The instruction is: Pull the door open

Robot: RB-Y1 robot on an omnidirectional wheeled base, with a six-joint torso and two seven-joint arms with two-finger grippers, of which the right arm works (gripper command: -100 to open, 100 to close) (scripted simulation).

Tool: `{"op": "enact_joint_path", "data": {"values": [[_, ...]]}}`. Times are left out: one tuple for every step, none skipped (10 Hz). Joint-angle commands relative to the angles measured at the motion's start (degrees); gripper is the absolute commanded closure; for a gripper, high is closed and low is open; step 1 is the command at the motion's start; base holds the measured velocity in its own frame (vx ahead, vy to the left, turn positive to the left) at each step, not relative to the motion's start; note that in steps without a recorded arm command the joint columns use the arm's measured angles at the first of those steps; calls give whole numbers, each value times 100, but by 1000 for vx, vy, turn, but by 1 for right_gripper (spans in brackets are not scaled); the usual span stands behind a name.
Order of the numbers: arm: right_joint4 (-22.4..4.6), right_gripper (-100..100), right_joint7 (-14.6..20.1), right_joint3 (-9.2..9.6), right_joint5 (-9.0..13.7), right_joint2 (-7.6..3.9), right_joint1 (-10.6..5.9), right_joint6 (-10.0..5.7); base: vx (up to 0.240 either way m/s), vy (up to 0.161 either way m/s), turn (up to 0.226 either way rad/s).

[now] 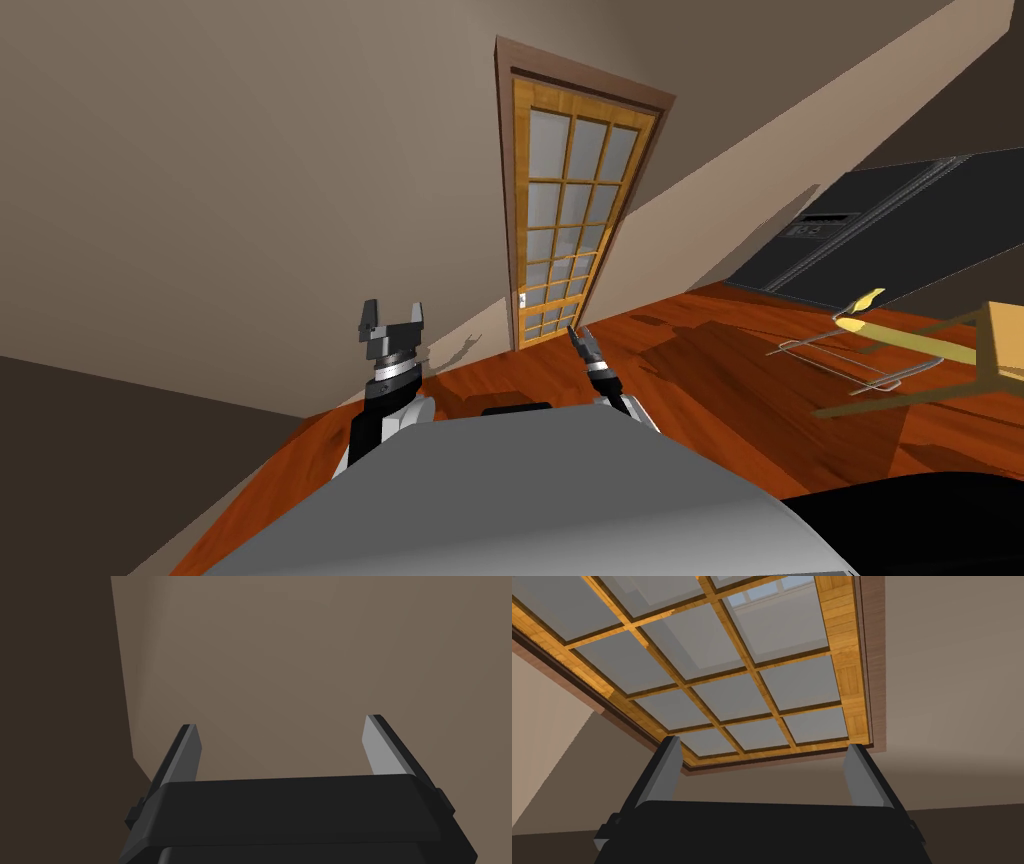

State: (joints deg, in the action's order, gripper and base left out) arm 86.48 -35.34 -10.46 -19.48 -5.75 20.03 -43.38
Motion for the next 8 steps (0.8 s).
{"op": "enact_joint_path", "data": {"values": [[-230,-100,-155,-75,-98,-5,-65,-95,108,33,65],[-355,-100,-241,-119,-157,-8,-90,-149,109,46,57],[-478,-100,-324,-163,-215,-10,-115,-202,111,48,54],[-600,-100,-407,-206,-272,-11,-139,-254,92,48,66],[-722,-100,-489,-249,-329,-12,-163,-307,89,58,53],[-844,-100,-572,-292,-386,-12,-188,-359,106,42,43],[-966,-100,-655,-335,-443,-13,-212,-412,112,20,61],[-1085,-100,-735,-377,-499,-13,-236,-463,107,14,62]]}}
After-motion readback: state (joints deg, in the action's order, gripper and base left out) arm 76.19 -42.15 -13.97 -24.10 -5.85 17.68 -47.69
